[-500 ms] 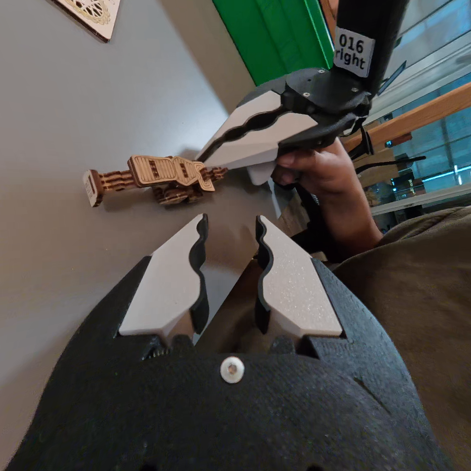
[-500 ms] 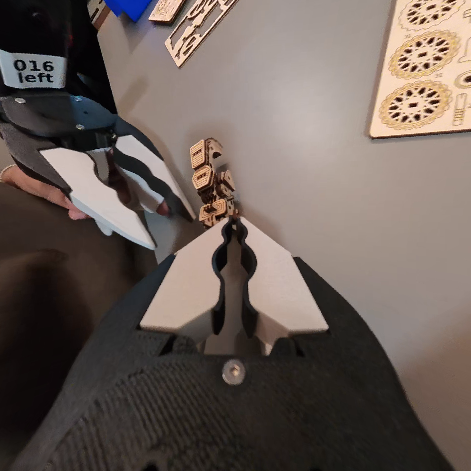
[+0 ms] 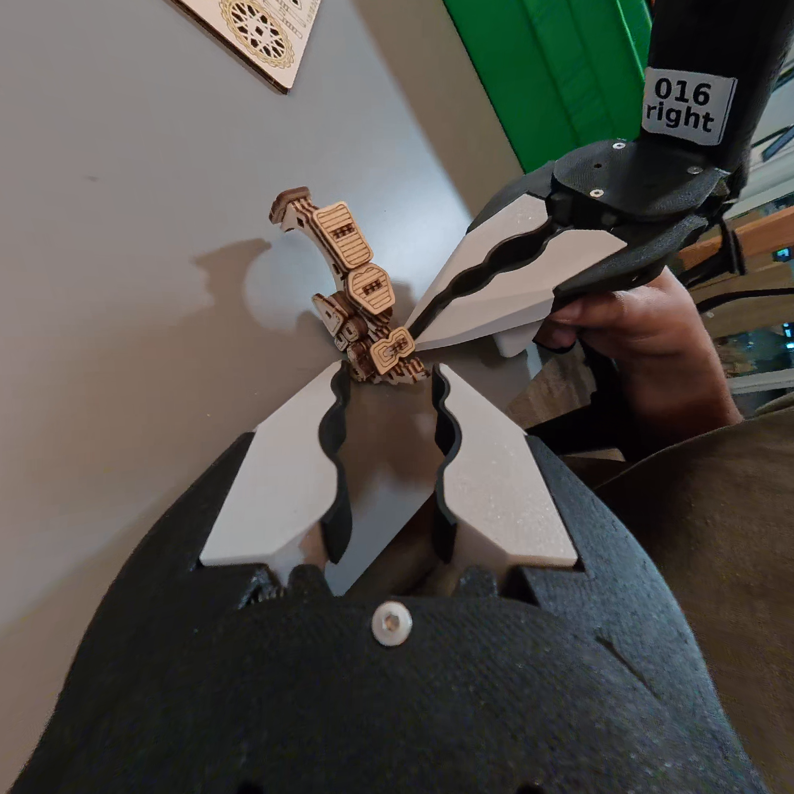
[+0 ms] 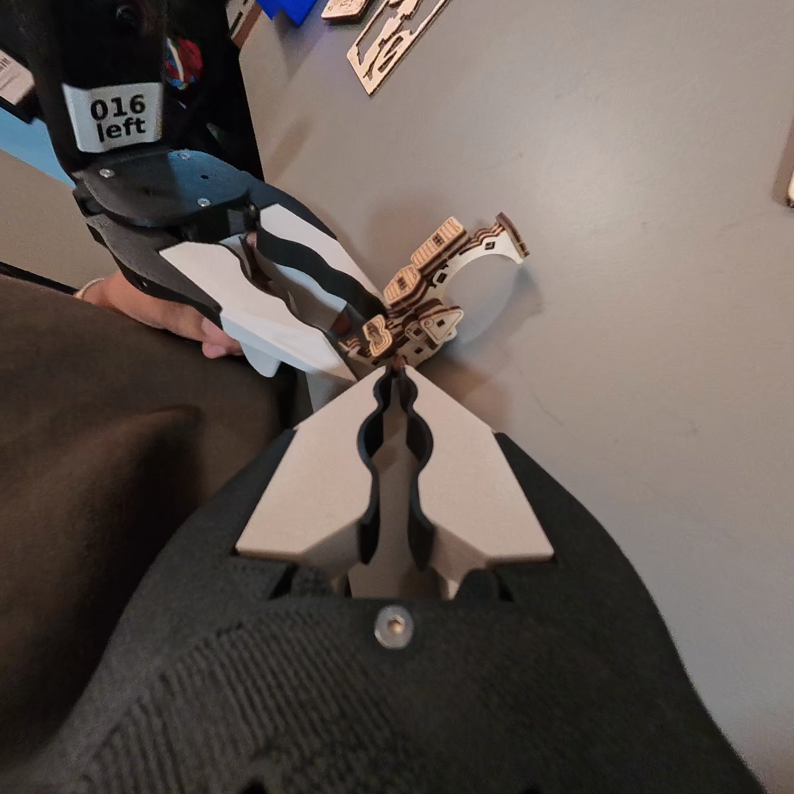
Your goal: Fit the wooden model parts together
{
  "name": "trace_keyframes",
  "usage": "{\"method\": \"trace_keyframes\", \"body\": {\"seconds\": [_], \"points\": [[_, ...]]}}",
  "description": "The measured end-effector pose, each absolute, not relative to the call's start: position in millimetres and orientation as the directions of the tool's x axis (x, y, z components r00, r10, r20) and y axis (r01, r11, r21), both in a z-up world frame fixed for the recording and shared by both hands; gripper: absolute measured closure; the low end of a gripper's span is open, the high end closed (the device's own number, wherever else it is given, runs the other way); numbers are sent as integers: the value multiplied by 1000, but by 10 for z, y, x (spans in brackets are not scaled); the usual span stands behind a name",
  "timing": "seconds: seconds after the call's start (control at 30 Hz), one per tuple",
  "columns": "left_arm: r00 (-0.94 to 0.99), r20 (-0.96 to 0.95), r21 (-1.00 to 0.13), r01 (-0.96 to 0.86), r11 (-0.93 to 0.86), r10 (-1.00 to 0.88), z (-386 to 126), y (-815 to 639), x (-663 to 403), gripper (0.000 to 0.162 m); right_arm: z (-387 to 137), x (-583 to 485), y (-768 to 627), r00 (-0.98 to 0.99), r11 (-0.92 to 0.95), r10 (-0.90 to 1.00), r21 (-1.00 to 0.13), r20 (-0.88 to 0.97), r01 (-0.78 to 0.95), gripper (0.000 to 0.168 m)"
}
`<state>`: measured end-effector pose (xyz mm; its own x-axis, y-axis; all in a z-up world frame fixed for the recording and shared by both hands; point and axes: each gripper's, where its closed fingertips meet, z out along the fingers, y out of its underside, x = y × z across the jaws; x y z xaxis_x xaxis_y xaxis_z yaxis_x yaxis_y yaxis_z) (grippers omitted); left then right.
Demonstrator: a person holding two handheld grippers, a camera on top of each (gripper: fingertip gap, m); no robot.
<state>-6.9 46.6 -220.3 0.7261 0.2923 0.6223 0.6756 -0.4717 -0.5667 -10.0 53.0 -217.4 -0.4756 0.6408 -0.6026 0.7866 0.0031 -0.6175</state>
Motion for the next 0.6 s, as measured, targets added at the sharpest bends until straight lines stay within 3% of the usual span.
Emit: {"method": "trace_keyframes", "body": {"seconds": [0.03,0.27,0.6], "points": [[734,610,-572,669,-474,299,-2210,474,-72,125,-2166,-102,526,-473,-7,634,-617,-612,787,167],[775,531,-596,628,-500,341,-2273,517,-128,134,-2166,-110,517,-469,-23,636,-622,-613,782,167],[680,651,-560,730,-392,337,-2218,532,-223,140,-2105,-159,736,-433,-103,646,-633,-629,767,167]]}}
